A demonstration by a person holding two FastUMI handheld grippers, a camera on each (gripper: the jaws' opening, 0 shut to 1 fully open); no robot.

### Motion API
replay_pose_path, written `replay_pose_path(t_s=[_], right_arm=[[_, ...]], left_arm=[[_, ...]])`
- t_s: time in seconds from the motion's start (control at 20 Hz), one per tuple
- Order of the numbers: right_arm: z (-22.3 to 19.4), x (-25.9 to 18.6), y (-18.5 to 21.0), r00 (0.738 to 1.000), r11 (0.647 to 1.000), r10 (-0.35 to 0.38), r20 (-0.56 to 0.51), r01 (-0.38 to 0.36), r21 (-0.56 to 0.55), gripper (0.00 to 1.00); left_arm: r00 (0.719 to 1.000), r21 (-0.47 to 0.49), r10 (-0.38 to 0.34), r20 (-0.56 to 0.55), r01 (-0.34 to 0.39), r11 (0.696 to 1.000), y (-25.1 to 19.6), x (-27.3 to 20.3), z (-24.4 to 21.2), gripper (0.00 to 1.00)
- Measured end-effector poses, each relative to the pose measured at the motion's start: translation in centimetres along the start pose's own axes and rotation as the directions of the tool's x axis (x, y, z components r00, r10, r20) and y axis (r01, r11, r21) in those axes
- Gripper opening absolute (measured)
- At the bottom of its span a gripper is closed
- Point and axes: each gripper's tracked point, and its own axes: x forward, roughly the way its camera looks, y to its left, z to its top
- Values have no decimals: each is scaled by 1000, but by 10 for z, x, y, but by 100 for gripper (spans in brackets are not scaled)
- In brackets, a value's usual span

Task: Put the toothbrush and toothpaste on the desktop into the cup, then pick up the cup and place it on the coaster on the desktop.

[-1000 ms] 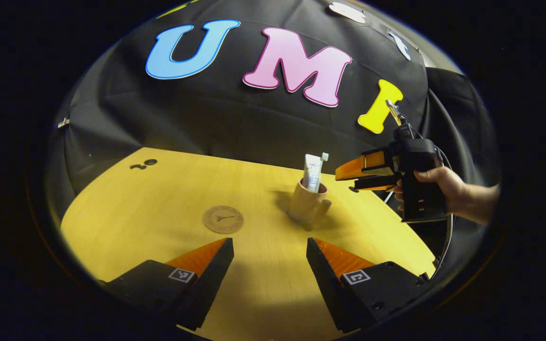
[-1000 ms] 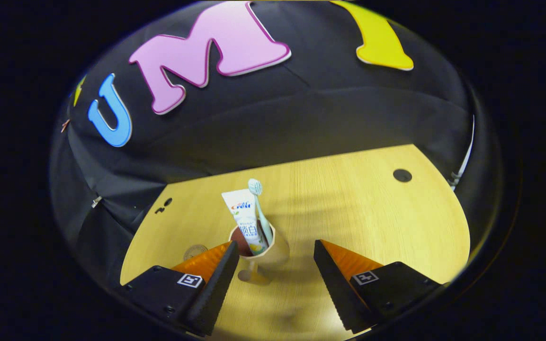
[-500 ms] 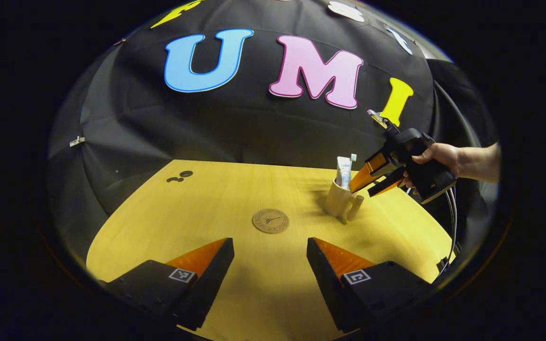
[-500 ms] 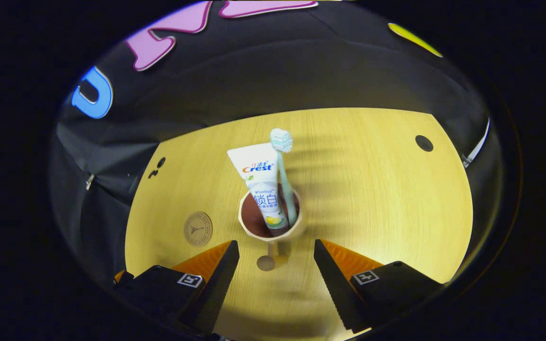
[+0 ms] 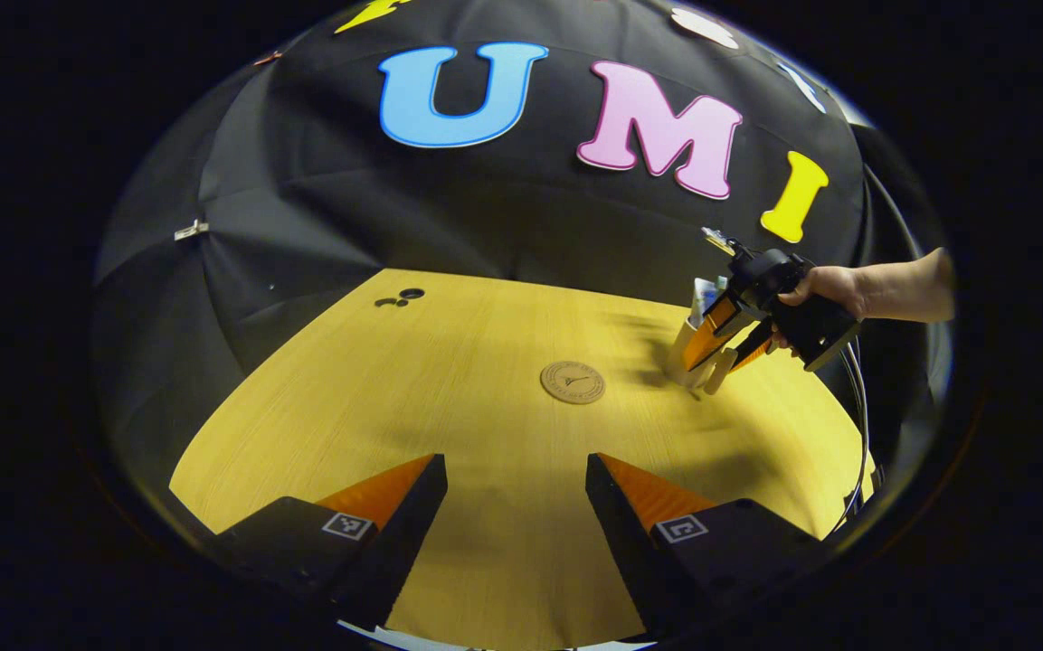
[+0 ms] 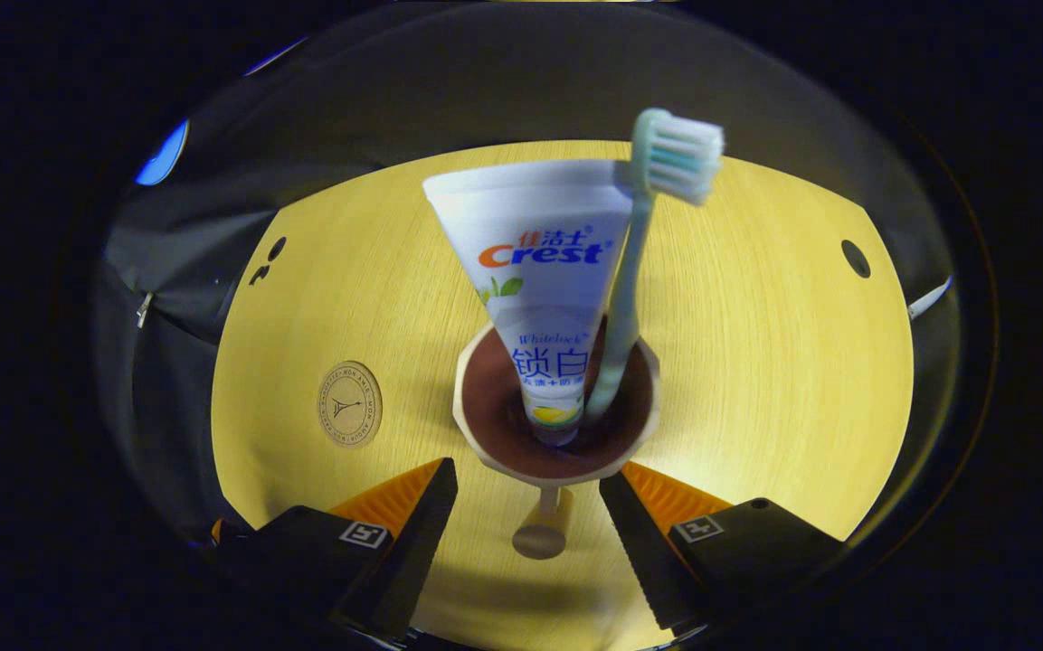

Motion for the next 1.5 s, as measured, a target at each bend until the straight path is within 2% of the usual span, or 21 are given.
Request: replay_pose_path(t_s=[0.15,0.35,0.45,0.5,0.55,0.6,0.65,0.85,0.9,1.0,1.1,1.15,1.5], right_arm=[[-1,10,-6,1000,1000,-19,-21,19,14,97],[-4,16,-9,999,1000,-26,-43,27,14,89],[-6,17,-11,998,1000,-28,-55,29,6,80],[-8,15,-7,998,1000,-13,-60,14,5,58],[-8,16,-4,998,1000,-7,-64,7,-1,61],[-9,18,-3,998,1000,-3,-66,2,-6,56],[-10,19,-1,997,1000,5,-73,-6,-5,46],[-11,21,2,997,1000,-5,-75,5,-12,43],[-11,20,0,997,999,-17,-69,15,-29,34],[-9,17,-3,998,997,-35,-43,32,-76,35],[-14,15,-4,998,995,-37,-47,32,-97,24],[-14,16,-4,998,993,-40,-42,35,-117,29],[-16,9,-9,997,972,-81,13,82,-218,29]], left_arm=[[1000,-11,12,-22,-12,1000,4,-2,-8,98],[999,21,5,-46,-4,1000,0,-2,-15,98],[998,41,1,-58,1,999,-4,-1,-18,98],[998,47,-5,-60,8,999,-8,-1,-19,98],[998,49,-11,-59,14,999,-12,-1,-18,98],[998,50,-18,-60,21,999,-15,0,-18,98],[998,49,-22,-60,25,998,-17,1,-17,98],[997,35,-29,-68,31,999,-23,-2,-22,97],[997,32,-26,-70,28,999,-22,-4,-23,97],[997,22,-21,-79,23,1000,-21,-6,-27,98],[996,12,-17,-86,18,1000,-19,-8,-31,98],[996,8,-14,-92,14,1000,-18,-7,-33,98],[994,9,-9,-107,10,1000,-19,-8,-40,98]])
